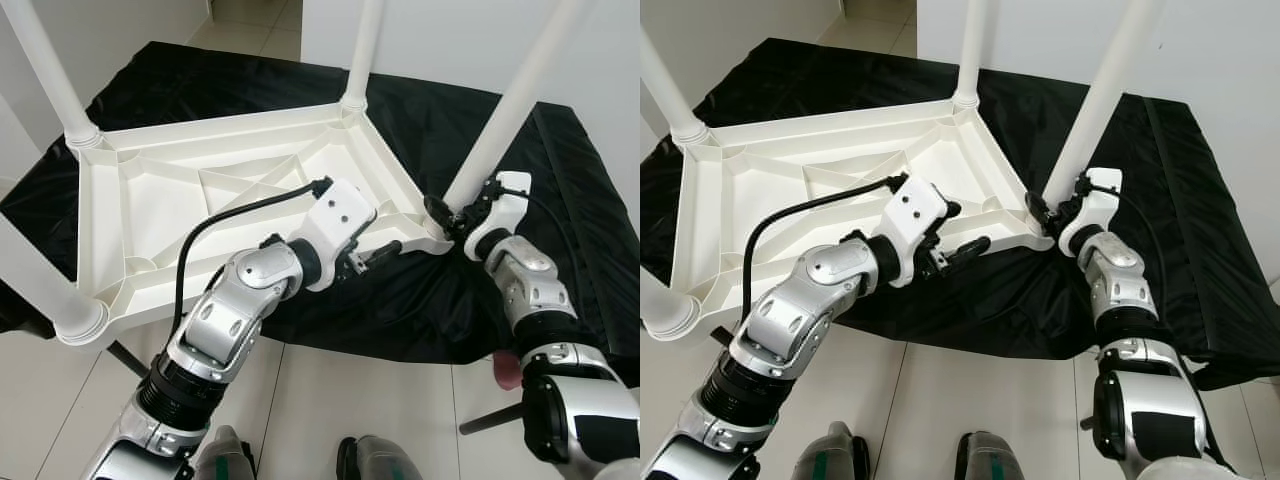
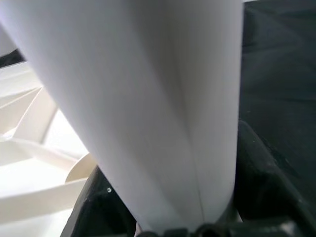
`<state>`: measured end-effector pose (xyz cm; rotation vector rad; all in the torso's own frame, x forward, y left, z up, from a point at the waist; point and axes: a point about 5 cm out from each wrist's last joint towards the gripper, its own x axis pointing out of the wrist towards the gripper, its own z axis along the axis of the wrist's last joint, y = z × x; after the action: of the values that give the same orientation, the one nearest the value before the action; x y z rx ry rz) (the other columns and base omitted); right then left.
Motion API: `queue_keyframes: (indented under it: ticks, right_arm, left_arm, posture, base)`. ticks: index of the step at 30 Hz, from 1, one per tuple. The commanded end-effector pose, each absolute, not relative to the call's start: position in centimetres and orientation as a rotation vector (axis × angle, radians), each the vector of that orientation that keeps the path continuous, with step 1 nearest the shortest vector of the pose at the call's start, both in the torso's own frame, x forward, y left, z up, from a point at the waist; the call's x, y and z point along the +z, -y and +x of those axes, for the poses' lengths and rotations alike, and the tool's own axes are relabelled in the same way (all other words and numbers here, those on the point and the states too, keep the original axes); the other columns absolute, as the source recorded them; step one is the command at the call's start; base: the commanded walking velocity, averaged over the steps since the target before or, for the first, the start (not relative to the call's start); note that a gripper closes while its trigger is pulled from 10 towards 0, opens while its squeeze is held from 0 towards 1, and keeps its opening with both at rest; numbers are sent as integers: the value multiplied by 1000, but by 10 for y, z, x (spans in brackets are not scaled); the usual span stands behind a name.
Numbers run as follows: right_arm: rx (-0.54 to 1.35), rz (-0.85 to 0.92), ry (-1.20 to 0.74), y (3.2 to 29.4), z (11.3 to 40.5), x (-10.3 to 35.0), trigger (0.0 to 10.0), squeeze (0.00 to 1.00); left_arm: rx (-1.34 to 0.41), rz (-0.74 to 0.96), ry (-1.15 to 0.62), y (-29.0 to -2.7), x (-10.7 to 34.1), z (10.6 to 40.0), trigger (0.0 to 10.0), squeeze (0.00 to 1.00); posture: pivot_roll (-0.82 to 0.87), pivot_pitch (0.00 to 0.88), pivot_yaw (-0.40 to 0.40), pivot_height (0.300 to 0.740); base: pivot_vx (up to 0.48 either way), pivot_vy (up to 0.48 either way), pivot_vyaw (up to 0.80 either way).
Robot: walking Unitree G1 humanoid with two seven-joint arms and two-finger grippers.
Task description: Building children table
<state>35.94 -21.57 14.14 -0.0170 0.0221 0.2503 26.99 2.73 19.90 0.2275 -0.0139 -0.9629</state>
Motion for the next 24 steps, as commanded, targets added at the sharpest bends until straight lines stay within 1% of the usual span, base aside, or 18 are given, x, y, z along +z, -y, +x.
queue_keyframes:
  ticks: [1,6,9,12,15,17,19,20,23,24]
  right_arm:
    - [193,-1,11,212,360,147,0,0]
    - [137,1,18,210,360,147,0,0]
    - [-42,5,30,215,360,150,0,0]
    - [-93,4,32,217,359,150,0,0]
    - [-206,9,31,215,354,149,0,0]
    - [-289,13,26,206,348,146,0,0]
    - [-316,14,26,202,346,146,0,0]
    - [-355,23,20,192,342,143,0,0]
    - [-371,42,23,184,339,143,0,0]
    - [-378,45,31,178,337,144,0,0]
  left_arm:
    - [-975,233,14,-27,200,269,10000,0]
    - [-978,235,14,-27,200,269,10000,0]
    - [-979,235,14,-26,200,269,10000,0]
    - [-980,235,15,-26,200,269,10000,0]
    - [-983,233,15,-26,200,268,10000,0]
    - [-986,232,15,-25,200,268,10000,0]
    - [-987,232,16,-24,200,268,10000,0]
    - [-987,231,17,-24,200,268,10000,0]
    - [-986,230,18,-24,200,268,10000,0]
    - [-986,227,17,-24,200,268,10000,0]
  posture:
    - [-39,14,-29,740]
    - [-39,14,-29,740]
    - [-41,15,-27,740]
    - [-41,15,-27,740]
    - [-48,18,-26,740]
    - [-50,16,-30,740]
    - [-50,16,-30,740]
    - [-47,15,-32,740]
    - [-44,16,-33,740]
    - [-43,15,-34,740]
  base:
    - [0,0,0]
    - [0,0,0]
    - [0,0,0]
    - [0,0,0]
    - [0,0,0]
    - [0,0,0]
    - [0,0,0]
    - [0,0,0]
    - [0,0,0]
    - [0,0,0]
